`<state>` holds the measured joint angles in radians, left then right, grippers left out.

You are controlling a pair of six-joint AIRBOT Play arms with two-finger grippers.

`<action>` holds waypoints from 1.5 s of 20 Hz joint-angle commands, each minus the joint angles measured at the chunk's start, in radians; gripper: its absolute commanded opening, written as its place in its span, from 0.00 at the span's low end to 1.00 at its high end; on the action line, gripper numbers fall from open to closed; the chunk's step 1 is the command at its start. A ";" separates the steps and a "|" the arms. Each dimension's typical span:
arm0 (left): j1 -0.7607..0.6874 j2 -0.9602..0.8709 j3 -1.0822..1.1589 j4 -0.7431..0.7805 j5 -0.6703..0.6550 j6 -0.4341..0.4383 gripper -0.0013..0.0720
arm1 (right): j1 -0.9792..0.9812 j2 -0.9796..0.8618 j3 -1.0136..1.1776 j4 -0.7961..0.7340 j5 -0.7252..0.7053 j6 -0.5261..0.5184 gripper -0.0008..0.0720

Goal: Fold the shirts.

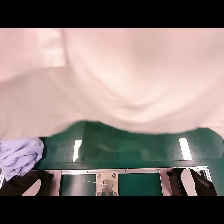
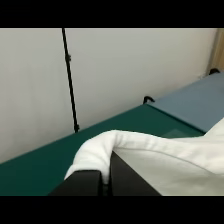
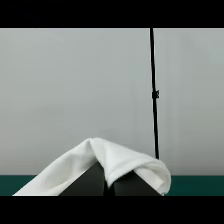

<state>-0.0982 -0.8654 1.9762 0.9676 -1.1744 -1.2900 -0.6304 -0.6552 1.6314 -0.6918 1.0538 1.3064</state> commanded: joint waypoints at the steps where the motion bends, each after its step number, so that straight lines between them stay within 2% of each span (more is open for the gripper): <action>1: 0.000 -0.055 -0.169 0.002 0.018 0.030 0.05 | 0.054 -0.022 -0.209 0.004 -0.015 -0.027 0.03; 4: 0.000 -0.230 -0.294 -0.013 0.067 0.084 0.05 | 0.161 -0.128 -0.454 0.004 -0.099 -0.089 0.03; 8: 0.000 -0.617 -0.333 -0.124 0.198 0.214 0.05 | 0.290 -0.434 -0.639 0.004 -0.332 -0.141 0.03; 10: 0.000 -0.809 -0.333 -0.235 0.288 0.290 0.05 | 0.319 -0.643 -0.621 0.012 -0.412 -0.140 0.03; 12: 0.000 -0.932 -0.333 -0.313 0.348 0.338 0.05 | 0.323 -0.822 -0.565 0.061 -0.426 -0.140 0.03; 14: 0.000 -0.997 -0.333 -0.369 0.386 0.380 0.05 | 0.322 -0.948 -0.500 0.084 -0.425 -0.139 0.03; 16: 0.001 -1.004 -0.333 -0.372 0.400 0.382 0.06 | 0.319 -0.985 -0.458 0.082 -0.422 -0.137 0.06; 17: 0.002 -0.998 -0.333 -0.371 0.401 0.382 0.37 | 0.306 -0.985 -0.435 0.082 -0.402 -0.138 0.21; 18: 0.009 -0.993 -0.323 -0.370 0.383 0.378 0.88 | 0.283 -0.985 -0.397 0.079 -0.347 -0.140 0.40; 19: 0.026 -0.993 -0.297 -0.369 0.324 0.361 0.94 | 0.246 -0.983 -0.356 0.061 -0.269 -0.140 0.49; 20: 0.053 -0.993 -0.260 -0.369 0.231 0.339 0.94 | 0.195 -0.978 -0.310 0.026 -0.167 -0.140 0.51; 24: 0.237 -0.993 -0.114 -0.360 -0.245 0.177 0.94 | -0.030 -0.948 -0.249 -0.108 0.165 -0.142 0.51; 26: 0.320 -0.993 -0.126 -0.322 -0.417 0.070 0.94 | -0.124 -0.943 -0.279 -0.114 0.302 -0.188 0.51; 28: 0.360 -0.993 -0.172 -0.251 -0.519 0.009 0.94 | -0.188 -0.943 -0.336 -0.155 0.375 -0.212 0.51; 30: 0.359 -0.993 -0.249 -0.201 -0.576 -0.018 0.94 | -0.207 -0.944 -0.417 -0.214 0.373 -0.234 0.51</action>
<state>0.2173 -1.8584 1.7855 0.6876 -1.5593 -1.2144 -0.7712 -1.6005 1.2850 -0.8280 1.3174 1.1114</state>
